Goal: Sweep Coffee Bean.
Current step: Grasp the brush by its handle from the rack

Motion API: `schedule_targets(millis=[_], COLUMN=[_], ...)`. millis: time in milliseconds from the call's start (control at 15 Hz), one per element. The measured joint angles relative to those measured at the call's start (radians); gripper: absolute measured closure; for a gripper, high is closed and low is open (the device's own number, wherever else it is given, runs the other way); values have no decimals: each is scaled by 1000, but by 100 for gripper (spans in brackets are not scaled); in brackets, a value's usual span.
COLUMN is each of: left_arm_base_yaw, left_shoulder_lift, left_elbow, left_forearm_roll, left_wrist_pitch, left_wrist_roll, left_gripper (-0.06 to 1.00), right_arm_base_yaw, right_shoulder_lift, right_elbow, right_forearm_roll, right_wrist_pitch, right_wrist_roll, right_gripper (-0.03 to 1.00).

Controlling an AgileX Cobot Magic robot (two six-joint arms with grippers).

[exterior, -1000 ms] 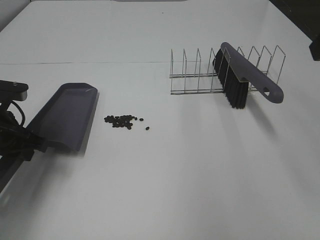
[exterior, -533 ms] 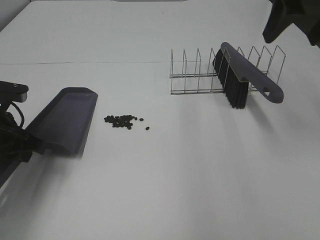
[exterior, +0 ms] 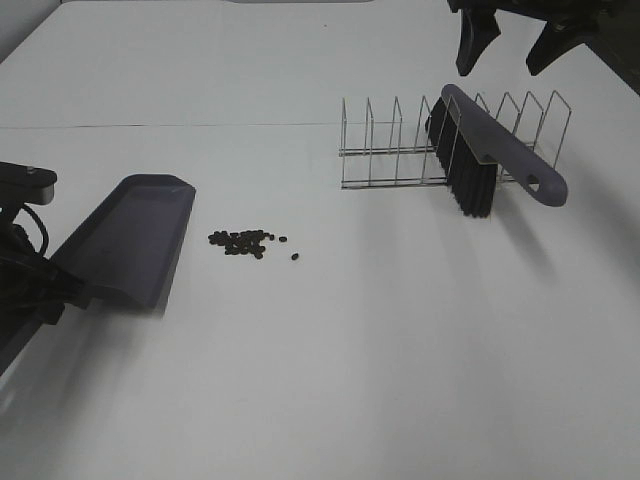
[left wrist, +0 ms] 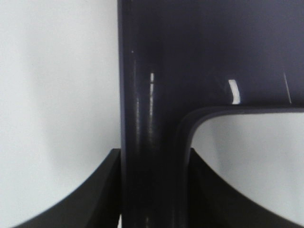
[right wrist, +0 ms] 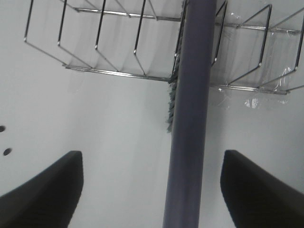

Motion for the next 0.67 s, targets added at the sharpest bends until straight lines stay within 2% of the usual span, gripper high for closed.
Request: schedule_targets(millis=[267, 667], left_arm_base_yaw=[0, 0], left_shoulder_lift=[0, 0], left_elbow=[0, 0], left_forearm_roll=[0, 7], left_wrist_pitch=[3, 25], left_wrist_roll=[0, 0], left_gripper=[61, 61], right_arm_base_yaw=[0, 0], right_shoulder_lift=[122, 223], right_elbow=[-91, -103], right_forearm_roll=[-32, -85], right_wrist_pitch=[0, -14], right_wrist_roll=[0, 11], right_gripper=[23, 29])
